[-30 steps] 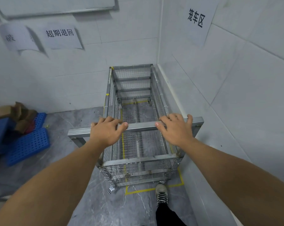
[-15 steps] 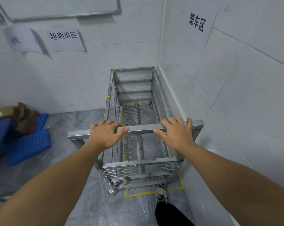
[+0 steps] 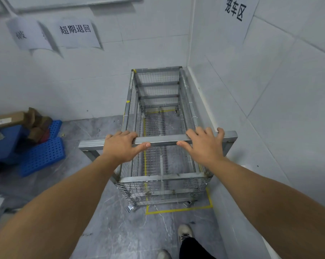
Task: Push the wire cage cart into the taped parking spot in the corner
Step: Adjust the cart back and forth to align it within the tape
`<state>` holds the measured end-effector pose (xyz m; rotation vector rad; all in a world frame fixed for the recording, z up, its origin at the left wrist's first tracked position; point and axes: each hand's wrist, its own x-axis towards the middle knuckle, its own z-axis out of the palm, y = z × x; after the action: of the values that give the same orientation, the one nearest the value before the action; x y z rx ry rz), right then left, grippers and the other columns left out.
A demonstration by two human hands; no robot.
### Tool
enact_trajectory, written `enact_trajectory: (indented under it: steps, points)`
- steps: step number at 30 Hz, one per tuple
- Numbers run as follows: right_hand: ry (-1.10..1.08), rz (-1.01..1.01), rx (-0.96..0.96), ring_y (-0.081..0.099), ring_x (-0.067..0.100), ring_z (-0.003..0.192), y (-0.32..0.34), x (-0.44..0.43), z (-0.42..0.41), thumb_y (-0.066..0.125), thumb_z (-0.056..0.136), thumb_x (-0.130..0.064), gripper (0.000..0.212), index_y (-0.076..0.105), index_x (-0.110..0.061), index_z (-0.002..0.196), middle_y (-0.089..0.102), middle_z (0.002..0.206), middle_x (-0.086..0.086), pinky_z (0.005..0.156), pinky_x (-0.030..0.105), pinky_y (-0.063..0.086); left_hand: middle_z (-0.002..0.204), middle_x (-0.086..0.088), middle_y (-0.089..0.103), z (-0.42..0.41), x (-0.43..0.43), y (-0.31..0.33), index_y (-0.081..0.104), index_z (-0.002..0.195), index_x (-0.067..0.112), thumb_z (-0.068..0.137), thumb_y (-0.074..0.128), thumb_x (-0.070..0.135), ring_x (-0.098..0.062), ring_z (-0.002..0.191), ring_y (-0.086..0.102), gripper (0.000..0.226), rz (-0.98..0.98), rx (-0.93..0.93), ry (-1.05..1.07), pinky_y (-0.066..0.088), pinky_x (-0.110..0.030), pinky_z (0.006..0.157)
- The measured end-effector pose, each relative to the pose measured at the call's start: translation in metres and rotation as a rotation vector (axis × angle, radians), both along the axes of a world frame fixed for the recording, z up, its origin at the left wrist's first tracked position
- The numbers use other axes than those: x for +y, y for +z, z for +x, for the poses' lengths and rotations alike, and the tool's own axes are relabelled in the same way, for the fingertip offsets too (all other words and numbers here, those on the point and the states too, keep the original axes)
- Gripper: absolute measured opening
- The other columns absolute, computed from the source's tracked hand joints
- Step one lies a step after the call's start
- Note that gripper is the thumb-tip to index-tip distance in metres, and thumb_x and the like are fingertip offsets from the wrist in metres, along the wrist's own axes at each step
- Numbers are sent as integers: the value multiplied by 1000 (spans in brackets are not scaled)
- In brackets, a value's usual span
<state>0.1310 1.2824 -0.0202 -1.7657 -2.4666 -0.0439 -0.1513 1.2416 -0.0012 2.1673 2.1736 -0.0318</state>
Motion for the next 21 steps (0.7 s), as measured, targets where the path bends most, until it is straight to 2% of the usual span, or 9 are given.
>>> enact_trajectory:
  steps: [8, 12, 17, 21]
  points:
    - [-5, -2, -5, 50, 23, 109, 3, -1, -2, 15, 88, -78, 61, 53, -36, 113, 59, 112, -6, 105, 64, 17, 91, 7, 54, -7, 3, -4, 52, 93, 26, 63, 3, 95, -19, 89, 49, 90, 30, 6, -18, 37, -44, 85]
    - [-2, -27, -18, 50, 23, 112, 7, -3, -3, 15, 88, -78, 63, 53, -36, 114, 59, 114, -6, 105, 65, 15, 91, 6, 52, -11, 1, 0, 49, 96, 28, 70, 14, 89, -17, 87, 47, 75, -26, -14, -58, 40, -44, 88]
    - [-32, -51, -14, 51, 23, 111, 6, -2, -3, 16, 87, -80, 62, 52, -36, 110, 60, 113, -6, 106, 64, 18, 86, 5, 53, -21, 3, 2, 48, 93, 29, 73, 18, 88, -18, 78, 54, 69, -1, -26, -132, 43, -36, 69]
    - [-67, -79, -12, 49, 26, 116, 9, -1, -5, 16, 83, -82, 67, 52, -35, 114, 59, 118, -4, 108, 63, 16, 83, 5, 52, -23, 2, -3, 46, 86, 27, 79, 22, 86, -20, 76, 54, 64, 16, -20, -127, 47, -42, 75]
